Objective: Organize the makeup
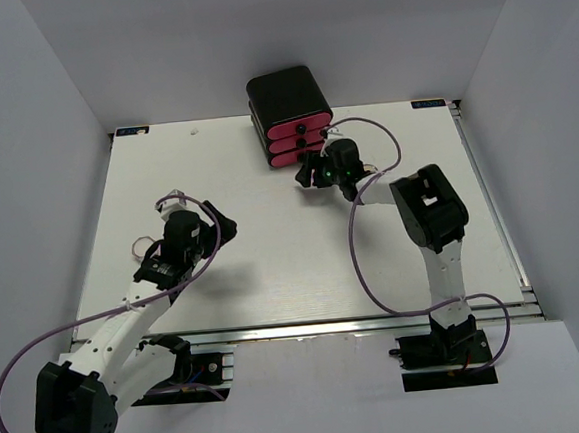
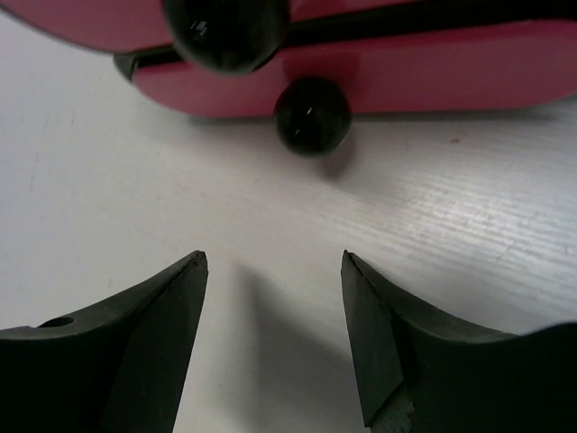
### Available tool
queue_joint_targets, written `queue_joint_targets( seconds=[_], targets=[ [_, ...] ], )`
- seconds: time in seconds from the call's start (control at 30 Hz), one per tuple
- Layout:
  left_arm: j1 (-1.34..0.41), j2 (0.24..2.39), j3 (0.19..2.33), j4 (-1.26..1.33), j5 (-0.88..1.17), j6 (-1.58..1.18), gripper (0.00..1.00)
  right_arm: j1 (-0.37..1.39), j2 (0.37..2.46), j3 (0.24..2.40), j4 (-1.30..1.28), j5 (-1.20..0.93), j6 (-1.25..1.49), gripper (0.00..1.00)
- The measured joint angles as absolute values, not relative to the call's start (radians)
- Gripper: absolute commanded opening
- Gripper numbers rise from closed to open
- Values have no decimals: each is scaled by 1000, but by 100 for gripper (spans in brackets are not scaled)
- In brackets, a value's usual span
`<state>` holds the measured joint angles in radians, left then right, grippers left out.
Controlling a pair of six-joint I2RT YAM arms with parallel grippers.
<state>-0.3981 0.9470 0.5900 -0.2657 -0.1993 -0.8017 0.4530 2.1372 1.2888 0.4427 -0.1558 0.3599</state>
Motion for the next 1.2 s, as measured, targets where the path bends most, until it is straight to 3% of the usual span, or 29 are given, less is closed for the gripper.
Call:
queue_joint_targets(
  seconds=[0.33,0.43,0.53,0.67,0.77,1.1,1.2],
  targets=[
    [-397,994,605,-277,-199,-801,98,445,2259,1450,536,-51,454,62],
    [-397,1001,605,-281,-199,-801,98,445,2288,1492,551,-30,461,56],
    [-397,1005,605,-284,-199,-801,98,449,2309,1506,557,-5,452,47],
    [-397,1011,608,-285,-198,-801,98,448,2317,1507,559,9,448,24],
    [-397,1022,619,-285,-198,-801,98,447,2317,1507,562,8,445,14],
    [-397,1013,629,-296,-207,-797,98,445,2185,1260,664,-32,443,8],
    [-396,992,629,-321,-235,-798,98,445,2093,1124,666,-55,445,21]
  ],
)
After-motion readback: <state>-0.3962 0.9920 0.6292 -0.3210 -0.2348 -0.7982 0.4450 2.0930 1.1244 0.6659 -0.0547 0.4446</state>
